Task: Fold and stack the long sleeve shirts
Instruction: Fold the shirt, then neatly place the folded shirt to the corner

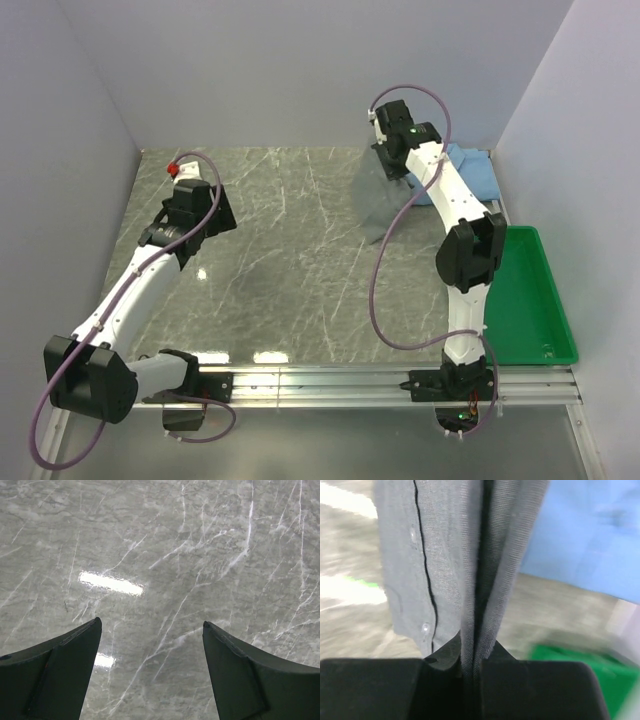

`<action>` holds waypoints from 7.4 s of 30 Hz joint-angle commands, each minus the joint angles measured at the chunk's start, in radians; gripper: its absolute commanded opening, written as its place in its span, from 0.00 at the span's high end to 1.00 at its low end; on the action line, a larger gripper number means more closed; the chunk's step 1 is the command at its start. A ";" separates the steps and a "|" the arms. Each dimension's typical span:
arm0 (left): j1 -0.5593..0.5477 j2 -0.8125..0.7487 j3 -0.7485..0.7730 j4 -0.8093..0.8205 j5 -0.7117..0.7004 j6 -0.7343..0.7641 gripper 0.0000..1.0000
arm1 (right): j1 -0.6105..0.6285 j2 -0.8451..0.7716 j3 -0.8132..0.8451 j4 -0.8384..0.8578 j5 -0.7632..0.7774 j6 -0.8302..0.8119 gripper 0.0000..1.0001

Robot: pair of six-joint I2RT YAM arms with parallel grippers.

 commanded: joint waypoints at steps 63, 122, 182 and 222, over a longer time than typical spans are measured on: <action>0.231 0.000 -0.071 0.093 0.365 -0.201 0.18 | 0.619 -0.124 -0.613 0.352 -0.197 0.357 0.70; -0.366 0.553 0.328 0.104 0.126 0.265 0.19 | -0.138 -0.692 -1.401 0.990 -0.688 1.014 0.28; -0.642 0.777 0.397 0.067 0.118 0.155 0.87 | 0.107 -0.279 -1.537 1.787 -0.385 1.639 0.16; 0.049 0.266 0.133 0.107 0.224 -0.046 0.21 | 0.006 -0.204 -0.988 1.313 -0.364 0.892 1.00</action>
